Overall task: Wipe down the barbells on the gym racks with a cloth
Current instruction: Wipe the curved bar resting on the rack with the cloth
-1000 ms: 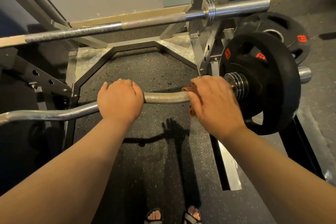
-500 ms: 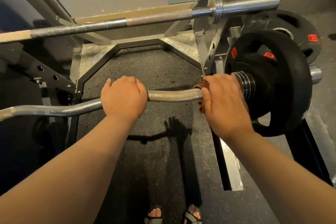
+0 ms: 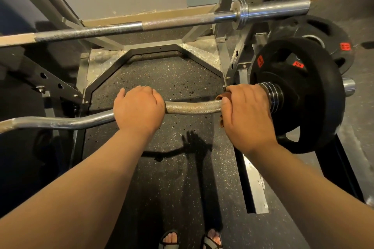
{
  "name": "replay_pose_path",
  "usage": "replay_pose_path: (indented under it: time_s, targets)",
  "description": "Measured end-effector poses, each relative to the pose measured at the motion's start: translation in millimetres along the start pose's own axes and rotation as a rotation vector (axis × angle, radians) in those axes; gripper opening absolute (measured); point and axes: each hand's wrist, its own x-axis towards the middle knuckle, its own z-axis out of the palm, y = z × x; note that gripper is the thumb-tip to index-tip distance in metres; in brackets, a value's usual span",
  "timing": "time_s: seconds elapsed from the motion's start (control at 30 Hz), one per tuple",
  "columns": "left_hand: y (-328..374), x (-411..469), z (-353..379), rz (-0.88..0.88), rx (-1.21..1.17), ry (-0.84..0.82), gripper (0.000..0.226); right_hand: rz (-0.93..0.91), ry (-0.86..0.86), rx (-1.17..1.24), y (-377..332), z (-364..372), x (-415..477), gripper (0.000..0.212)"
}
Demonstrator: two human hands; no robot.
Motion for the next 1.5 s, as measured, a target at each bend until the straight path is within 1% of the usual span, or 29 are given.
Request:
replay_pose_path:
  time_s: [0.1, 0.17, 0.27, 0.37, 0.4, 0.47, 0.5, 0.57, 0.63, 0.7, 0.83, 0.87, 1.0, 1.07, 1.17, 1.27, 1.4, 1.43, 1.5]
  targets:
    - [0.4, -0.9, -0.5, 0.005, 0.008, -0.004, 0.042, 0.096, 0.065, 0.107, -21.6, 10.7, -16.8, 0.043]
    - [-0.2, -1.2, -1.0, 0.005, 0.011, -0.003, 0.042, 0.115, 0.054, 0.179, -42.8, 17.8, -20.5, 0.039]
    - [-0.9, -2.1, -1.3, 0.003, 0.011, -0.011, 0.043, -0.02, -0.002, 0.168, -57.4, 20.2, -16.4, 0.032]
    - [0.7, -1.5, -2.8, 0.003, 0.003, -0.021, 0.043, -0.127, -0.051, 0.08, -33.8, 10.6, -10.0, 0.029]
    - [1.5, -1.3, -2.8, 0.002, -0.002, -0.022, 0.044, -0.104, -0.034, 0.071, -22.9, 7.1, -10.4, 0.027]
    - [2.4, -0.3, -2.7, 0.003, -0.003, -0.007, 0.044, 0.044, 0.056, 0.124, -10.2, 2.4, -10.7, 0.027]
    - [1.6, -0.1, -2.3, -0.001, 0.001, -0.006, 0.043, 0.113, 0.103, 0.165, -11.8, 3.7, -10.0, 0.028]
    - [1.7, -0.4, -1.6, -0.009, -0.005, -0.007, 0.042, 0.178, 0.16, 0.179, -27.7, 11.3, -9.9, 0.028]
    - [2.0, -0.3, -1.5, -0.011, -0.016, -0.004, 0.038, 0.139, 0.15, 0.189, -49.5, 21.4, -11.8, 0.026]
    - [1.3, -1.9, -2.1, -0.01, -0.027, -0.019, 0.035, 0.043, 0.105, 0.19, -59.8, 28.4, -18.4, 0.025]
    - [2.0, -1.5, -5.0, -0.007, -0.032, -0.022, 0.034, -0.152, -0.017, 0.101, -29.0, 16.9, -13.0, 0.029]
    - [1.5, -2.2, -5.6, -0.008, -0.037, -0.023, 0.035, -0.156, -0.036, 0.079, -17.7, 11.0, -10.7, 0.03]
    - [0.2, -1.8, -6.1, -0.006, -0.031, -0.017, 0.037, 0.035, 0.028, 0.108, -0.8, -0.6, -3.8, 0.035]
    - [1.4, -1.6, -5.7, -0.005, -0.033, -0.021, 0.036, 0.067, 0.08, 0.087, -8.1, 4.9, -5.3, 0.037]
    - [1.9, -2.4, -5.9, -0.005, -0.031, -0.016, 0.036, 0.125, 0.151, 0.13, -20.7, 14.0, -13.0, 0.038]
    - [1.6, -2.6, -5.8, 0.002, -0.04, -0.011, 0.034, 0.111, 0.149, 0.115, -19.9, 19.0, -18.0, 0.041]
    - [3.6, -2.3, -8.0, -0.006, -0.044, -0.021, 0.036, 0.017, 0.02, 0.031, -3.0, 0.1, 4.9, 0.042]
    - [3.5, -2.0, -8.2, -0.007, -0.042, -0.012, 0.036, 0.017, 0.018, 0.02, -2.5, -1.6, 8.8, 0.042]
    - [4.4, 0.0, -9.0, -0.013, -0.05, -0.004, 0.036, 0.073, 0.072, 0.012, -11.2, 2.6, 8.2, 0.039]
